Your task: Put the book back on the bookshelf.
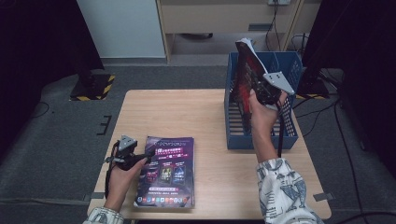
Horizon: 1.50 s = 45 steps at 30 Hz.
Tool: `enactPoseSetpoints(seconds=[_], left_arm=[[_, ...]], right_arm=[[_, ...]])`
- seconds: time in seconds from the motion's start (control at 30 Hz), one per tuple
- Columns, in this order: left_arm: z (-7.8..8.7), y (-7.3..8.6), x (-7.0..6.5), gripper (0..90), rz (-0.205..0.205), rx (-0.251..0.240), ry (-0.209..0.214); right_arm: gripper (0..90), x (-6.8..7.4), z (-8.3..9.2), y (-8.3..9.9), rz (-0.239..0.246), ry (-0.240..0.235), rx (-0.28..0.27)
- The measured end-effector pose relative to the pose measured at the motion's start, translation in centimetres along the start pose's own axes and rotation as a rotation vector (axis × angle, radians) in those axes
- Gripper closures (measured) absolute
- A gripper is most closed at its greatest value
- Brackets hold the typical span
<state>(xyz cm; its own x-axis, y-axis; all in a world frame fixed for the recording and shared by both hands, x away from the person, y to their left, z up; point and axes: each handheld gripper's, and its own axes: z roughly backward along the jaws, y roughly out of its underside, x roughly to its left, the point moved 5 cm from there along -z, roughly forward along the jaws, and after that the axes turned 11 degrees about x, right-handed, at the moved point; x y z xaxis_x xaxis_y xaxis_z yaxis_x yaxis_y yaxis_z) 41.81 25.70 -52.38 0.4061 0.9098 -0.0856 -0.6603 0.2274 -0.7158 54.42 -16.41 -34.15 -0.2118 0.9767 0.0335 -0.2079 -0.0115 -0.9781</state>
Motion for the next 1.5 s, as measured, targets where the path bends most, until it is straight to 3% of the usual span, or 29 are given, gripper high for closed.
enactPoseSetpoints(seconds=[0.47,0.77,1.23,1.33,1.5], left_arm=[[-0.2,0.0,0.0,11.1,-0.002,0.003,0.005],[-0.1,0.0,0.0,11.2,-0.003,0.003,0.004],[-0.1,0.0,0.0,11.1,-0.003,0.002,0.002],[-0.1,0.0,0.1,11.1,-0.003,0.003,0.0],[-0.1,0.0,0.1,11.1,0.0,-0.001,-0.003]], right_arm=[[87.0,-0.4,-1.5,2.2,-0.008,-0.005,0.012],[87.0,0.0,-1.7,2.7,-0.005,-0.006,0.014],[86.9,1.1,-2.2,4.1,0.024,0.0,0.031],[86.9,1.5,-2.4,4.4,0.059,0.018,0.045],[86.9,1.9,-2.5,4.9,0.053,0.014,0.053]])
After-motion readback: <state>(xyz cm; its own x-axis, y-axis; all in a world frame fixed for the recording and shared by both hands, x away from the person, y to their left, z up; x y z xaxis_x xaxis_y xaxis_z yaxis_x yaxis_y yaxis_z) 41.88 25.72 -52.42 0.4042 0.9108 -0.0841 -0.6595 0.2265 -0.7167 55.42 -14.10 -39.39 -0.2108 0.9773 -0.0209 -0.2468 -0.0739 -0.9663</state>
